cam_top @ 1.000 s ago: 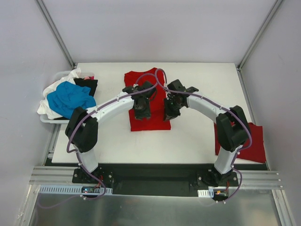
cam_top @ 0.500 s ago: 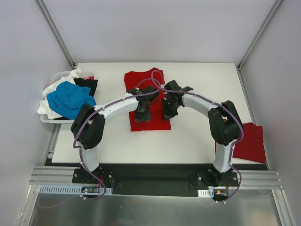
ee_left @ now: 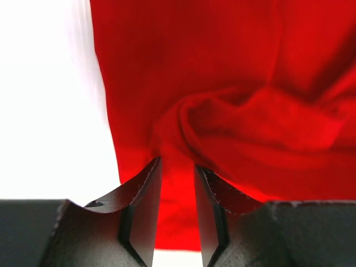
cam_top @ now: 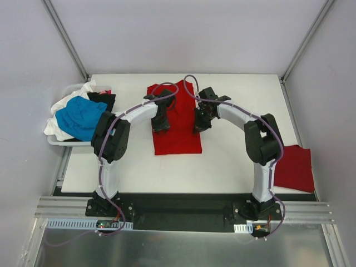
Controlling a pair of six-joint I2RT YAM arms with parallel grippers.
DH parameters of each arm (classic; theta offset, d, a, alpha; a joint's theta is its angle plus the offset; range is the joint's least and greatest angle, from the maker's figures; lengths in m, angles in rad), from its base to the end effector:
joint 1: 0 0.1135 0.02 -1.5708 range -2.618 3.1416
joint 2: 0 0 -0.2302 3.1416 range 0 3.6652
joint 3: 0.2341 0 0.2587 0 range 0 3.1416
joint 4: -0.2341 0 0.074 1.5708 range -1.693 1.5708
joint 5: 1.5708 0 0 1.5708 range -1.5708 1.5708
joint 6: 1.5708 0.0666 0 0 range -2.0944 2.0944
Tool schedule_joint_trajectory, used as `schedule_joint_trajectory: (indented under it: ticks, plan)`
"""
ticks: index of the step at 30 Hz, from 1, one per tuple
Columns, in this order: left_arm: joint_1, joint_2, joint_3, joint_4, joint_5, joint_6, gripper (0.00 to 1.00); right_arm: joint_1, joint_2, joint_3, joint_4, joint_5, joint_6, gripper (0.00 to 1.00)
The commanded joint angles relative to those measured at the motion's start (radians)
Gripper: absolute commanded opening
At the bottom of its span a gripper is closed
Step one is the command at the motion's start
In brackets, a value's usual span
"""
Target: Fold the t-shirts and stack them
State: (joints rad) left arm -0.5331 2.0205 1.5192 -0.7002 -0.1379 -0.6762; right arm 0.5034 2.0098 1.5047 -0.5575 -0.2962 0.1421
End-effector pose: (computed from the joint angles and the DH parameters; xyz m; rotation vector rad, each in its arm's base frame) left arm 0.3665 -0.2056 0.1220 -0.2326 2.7477 -0.1361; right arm 0.3709 0.2264 0.1323 -0.5858 2.6272 0.6021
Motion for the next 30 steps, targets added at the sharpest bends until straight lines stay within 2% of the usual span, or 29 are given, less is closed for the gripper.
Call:
schedule_joint_trajectory:
  ticks: [1,8,15,18,22,24,25,28,30]
  plan:
    - [0.027,0.055,0.090,0.007,0.015,0.078,0.30,-0.009,0.044,0.063,-0.005,-0.014,0.010,0.01]
    - [0.059,0.136,0.212,0.008,0.034,0.135,0.30,-0.038,0.119,0.126,0.004,-0.008,0.011,0.01]
    - [0.087,0.169,0.262,0.007,0.047,0.170,0.30,-0.080,0.196,0.232,0.005,-0.008,0.014,0.01]
    - [0.088,0.136,0.257,0.005,0.049,0.185,0.31,-0.097,0.188,0.270,-0.001,-0.009,0.019,0.01]
    - [0.088,0.017,0.234,-0.019,0.047,0.181,0.33,-0.101,0.126,0.305,-0.042,-0.024,0.027,0.02]
    - [0.088,-0.032,0.214,-0.035,0.043,0.170,0.34,-0.103,0.066,0.296,-0.070,-0.023,0.031,0.06]
    - [0.088,-0.084,0.201,-0.053,0.041,0.167,0.35,-0.103,0.043,0.281,-0.073,-0.020,0.033,0.16]
    - [0.088,-0.170,0.168,-0.080,0.024,0.147,0.36,-0.101,-0.037,0.207,-0.079,-0.017,0.047,0.38]
    - [0.088,-0.203,0.153,-0.105,0.024,0.126,0.37,-0.094,-0.065,0.149,-0.088,-0.040,0.060,0.39]
